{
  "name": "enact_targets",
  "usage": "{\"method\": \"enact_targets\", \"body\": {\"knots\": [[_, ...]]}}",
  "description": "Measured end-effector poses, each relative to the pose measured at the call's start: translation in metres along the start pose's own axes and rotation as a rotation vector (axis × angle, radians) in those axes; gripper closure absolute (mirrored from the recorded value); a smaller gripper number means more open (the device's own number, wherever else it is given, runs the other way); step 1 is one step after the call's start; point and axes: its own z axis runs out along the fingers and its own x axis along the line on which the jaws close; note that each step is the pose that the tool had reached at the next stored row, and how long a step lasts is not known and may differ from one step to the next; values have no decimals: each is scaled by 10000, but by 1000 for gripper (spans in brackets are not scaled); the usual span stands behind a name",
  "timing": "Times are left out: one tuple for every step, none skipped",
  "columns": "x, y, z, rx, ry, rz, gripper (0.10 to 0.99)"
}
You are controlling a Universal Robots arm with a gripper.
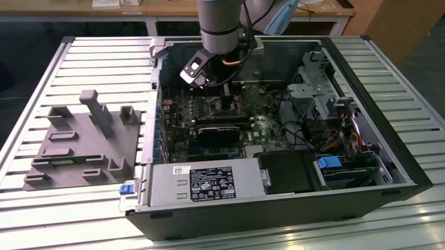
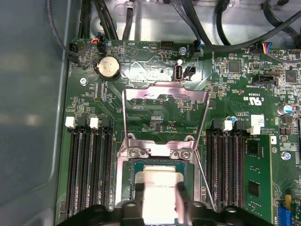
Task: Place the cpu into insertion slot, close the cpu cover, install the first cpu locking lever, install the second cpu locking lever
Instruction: 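Place the cpu into insertion slot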
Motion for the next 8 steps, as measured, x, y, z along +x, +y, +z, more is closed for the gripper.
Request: {"method": "enact_targets", "body": {"knots": [[0,0,0,0,0,0,729],[0,0,0,0,0,1,729],[0,0,0,0,0,0,788],[0,0,0,0,-1,1,847],[0,0,0,0,0,1,847],[0,0,0,0,0,2,906],[0,0,0,0,0,2,965],[0,0,0,0,0,2,965]]}}
